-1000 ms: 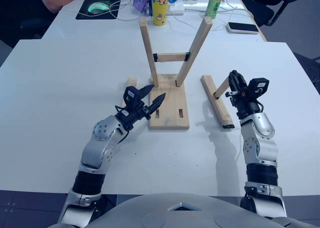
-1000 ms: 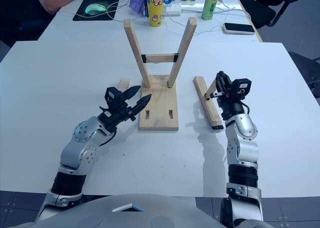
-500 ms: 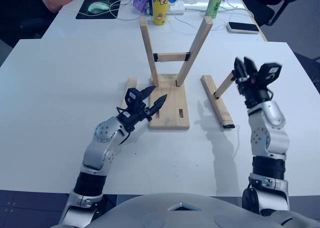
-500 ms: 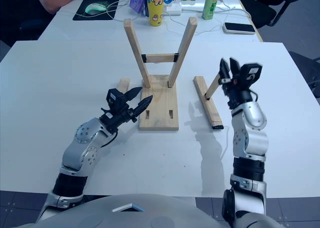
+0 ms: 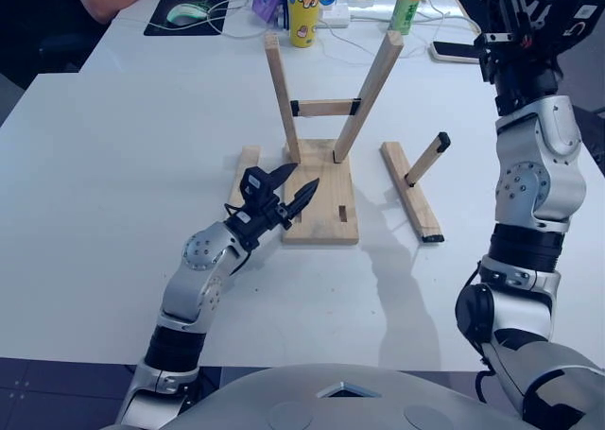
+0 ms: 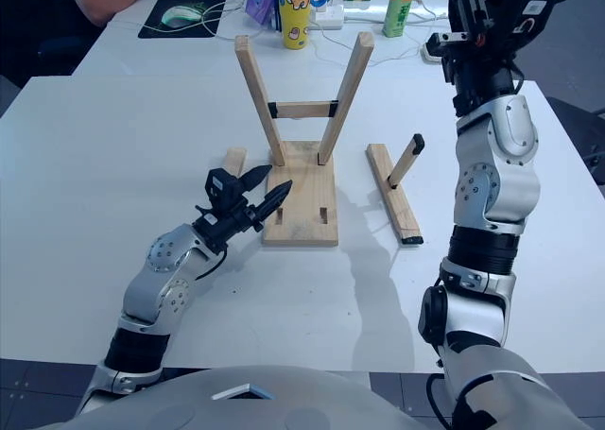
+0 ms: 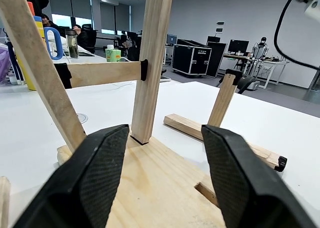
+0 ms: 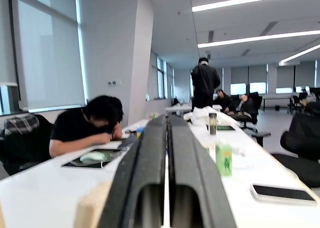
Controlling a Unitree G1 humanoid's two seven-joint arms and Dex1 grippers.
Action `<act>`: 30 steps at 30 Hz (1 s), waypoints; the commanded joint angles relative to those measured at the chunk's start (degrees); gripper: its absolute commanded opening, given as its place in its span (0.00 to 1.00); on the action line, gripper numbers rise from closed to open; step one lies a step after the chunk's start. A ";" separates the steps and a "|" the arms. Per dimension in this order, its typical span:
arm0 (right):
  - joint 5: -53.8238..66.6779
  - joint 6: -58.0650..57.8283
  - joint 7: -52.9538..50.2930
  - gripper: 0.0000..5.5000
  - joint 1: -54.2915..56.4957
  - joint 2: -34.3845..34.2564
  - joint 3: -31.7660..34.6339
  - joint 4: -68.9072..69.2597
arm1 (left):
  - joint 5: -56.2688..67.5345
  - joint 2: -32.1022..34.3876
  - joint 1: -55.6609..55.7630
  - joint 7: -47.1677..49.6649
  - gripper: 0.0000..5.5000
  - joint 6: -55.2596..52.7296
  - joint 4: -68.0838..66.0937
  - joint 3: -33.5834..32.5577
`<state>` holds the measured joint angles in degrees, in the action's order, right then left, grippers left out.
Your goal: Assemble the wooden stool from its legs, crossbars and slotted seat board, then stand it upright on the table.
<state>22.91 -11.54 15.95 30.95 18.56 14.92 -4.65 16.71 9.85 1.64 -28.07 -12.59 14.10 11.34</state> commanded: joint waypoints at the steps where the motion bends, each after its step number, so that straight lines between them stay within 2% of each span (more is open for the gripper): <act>1: -2.82 0.98 2.30 0.00 -14.06 -3.88 -2.05 -14.85 | -0.30 -0.47 0.92 0.89 0.49 0.07 -0.26 -0.76; 4: -4.83 2.10 3.89 0.00 -13.12 -3.14 -3.84 -19.19 | 0.76 -1.26 -0.10 2.18 0.49 -0.94 1.91 -1.34; 20: -7.43 5.99 4.25 0.00 0.40 -1.11 -6.28 -24.03 | -0.31 -2.23 0.91 2.62 0.49 0.84 -1.44 -0.74; 24: -5.49 10.22 1.27 0.00 1.25 -0.17 -1.40 -16.34 | -0.79 -2.03 1.07 2.29 0.49 1.40 -2.31 -0.64; 30: 2.09 1.83 -3.03 0.18 1.51 3.73 7.68 -4.67 | -2.13 -1.94 -0.80 2.86 0.49 2.96 -3.05 -0.63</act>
<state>22.28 -5.71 14.84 32.33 19.78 18.89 -11.74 15.51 7.70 1.88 -25.54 -10.44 11.59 10.72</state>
